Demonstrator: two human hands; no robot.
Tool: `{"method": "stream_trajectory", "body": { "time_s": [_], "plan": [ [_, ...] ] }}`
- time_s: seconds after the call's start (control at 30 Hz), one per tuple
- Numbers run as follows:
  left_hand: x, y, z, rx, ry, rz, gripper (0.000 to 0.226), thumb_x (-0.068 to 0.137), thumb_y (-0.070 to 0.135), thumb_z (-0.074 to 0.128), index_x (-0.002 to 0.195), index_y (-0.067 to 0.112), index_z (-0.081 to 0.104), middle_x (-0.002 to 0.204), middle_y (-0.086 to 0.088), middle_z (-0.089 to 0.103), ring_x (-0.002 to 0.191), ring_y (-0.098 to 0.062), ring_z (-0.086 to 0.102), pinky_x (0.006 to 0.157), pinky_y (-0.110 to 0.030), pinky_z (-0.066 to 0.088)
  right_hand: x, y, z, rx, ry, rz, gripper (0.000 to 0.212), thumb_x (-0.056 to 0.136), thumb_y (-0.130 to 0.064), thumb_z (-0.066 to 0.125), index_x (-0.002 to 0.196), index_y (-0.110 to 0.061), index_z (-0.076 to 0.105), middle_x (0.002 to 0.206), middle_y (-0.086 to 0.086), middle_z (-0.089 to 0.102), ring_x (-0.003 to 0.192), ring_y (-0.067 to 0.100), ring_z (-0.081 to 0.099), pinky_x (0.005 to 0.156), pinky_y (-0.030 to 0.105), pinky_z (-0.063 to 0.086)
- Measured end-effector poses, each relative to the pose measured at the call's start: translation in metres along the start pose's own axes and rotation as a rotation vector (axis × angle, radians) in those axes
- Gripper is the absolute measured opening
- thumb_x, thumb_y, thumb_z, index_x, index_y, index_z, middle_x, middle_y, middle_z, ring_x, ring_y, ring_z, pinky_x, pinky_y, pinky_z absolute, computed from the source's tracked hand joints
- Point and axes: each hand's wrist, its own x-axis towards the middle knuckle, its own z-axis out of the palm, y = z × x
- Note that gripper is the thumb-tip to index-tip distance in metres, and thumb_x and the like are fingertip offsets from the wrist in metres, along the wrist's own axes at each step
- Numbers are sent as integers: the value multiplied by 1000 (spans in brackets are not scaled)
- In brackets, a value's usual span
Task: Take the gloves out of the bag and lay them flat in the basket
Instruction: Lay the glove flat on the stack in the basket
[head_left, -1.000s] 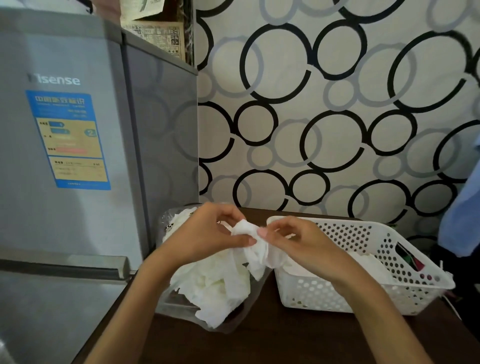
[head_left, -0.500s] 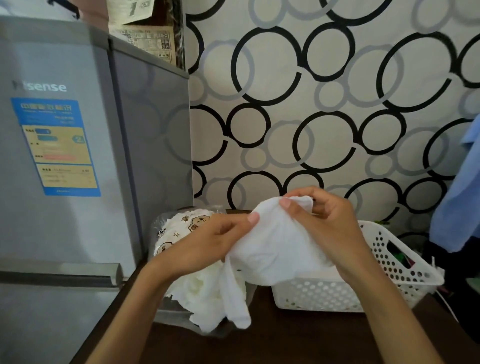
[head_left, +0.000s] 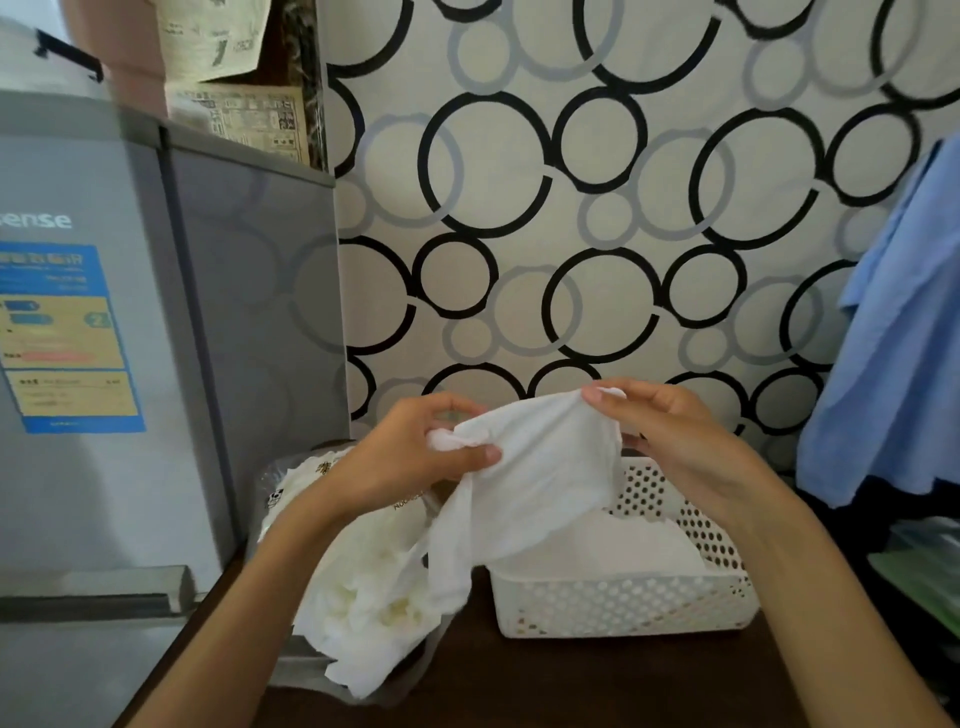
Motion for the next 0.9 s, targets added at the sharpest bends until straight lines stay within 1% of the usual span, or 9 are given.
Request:
{"method": "stream_trajectory", "body": {
  "time_s": [0.1,0.27,0.33,0.4,0.47,0.53,0.63,0.8,0.9],
  "plan": [
    [9,11,4,-35,-106,-16,16,83,25,72,97,18,71,92,2,74,81,-12,71,73,-23,58,5,-7,-7,-33,137,-53,13,87,-36,63,91,-28,72,98,-6,70,103,17,62,92,38,49],
    [19,33,17,-193,-175,-41,49,75,43,66,109,7,66,100,-2,74,90,-14,71,80,-25,58,5,-23,-15,-197,324,-277,8,91,-28,59,90,-23,65,82,-6,68,79,9,60,68,24,45],
    [22,37,25,-252,-185,-82,54,78,51,57,100,2,65,87,-1,73,81,-11,70,82,-25,57,6,-27,-18,-297,366,-352,10,92,-27,58,92,-21,65,83,-5,68,79,9,61,66,25,46],
    [26,37,32,-312,-158,-129,50,87,51,51,95,3,61,62,3,58,65,-6,61,81,-23,56,7,-28,-21,-368,407,-404,9,92,-27,58,90,-21,64,81,-7,67,79,10,62,67,27,48],
    [30,33,37,-290,-98,-153,40,94,44,49,96,6,60,58,5,43,61,-5,51,79,-21,56,7,-28,-23,-432,432,-433,8,92,-27,58,88,-23,64,80,-7,67,78,11,63,66,30,50],
    [32,27,38,-213,-25,-155,37,96,38,49,100,5,65,69,3,52,71,-8,54,85,-27,56,7,-25,-24,-484,428,-434,9,91,-29,59,88,-23,64,79,-5,68,78,12,64,66,33,51],
    [28,23,36,-164,165,-106,22,99,30,45,100,23,66,92,3,66,86,-10,60,83,-26,50,8,-19,-16,-520,422,-429,9,91,-31,59,86,-25,63,75,-7,67,71,8,62,60,27,48],
    [17,37,34,-203,723,64,20,100,26,42,88,24,59,81,8,59,70,0,52,61,-18,41,4,-25,28,-234,407,-531,8,92,-24,59,84,-24,61,61,-5,64,50,9,53,44,14,36],
    [22,40,35,-94,900,112,20,100,30,42,88,26,57,77,13,57,68,2,51,61,-18,40,8,-24,37,-80,411,-470,11,92,-23,59,81,-26,61,58,-4,61,48,1,50,43,9,35]
  ]
}}
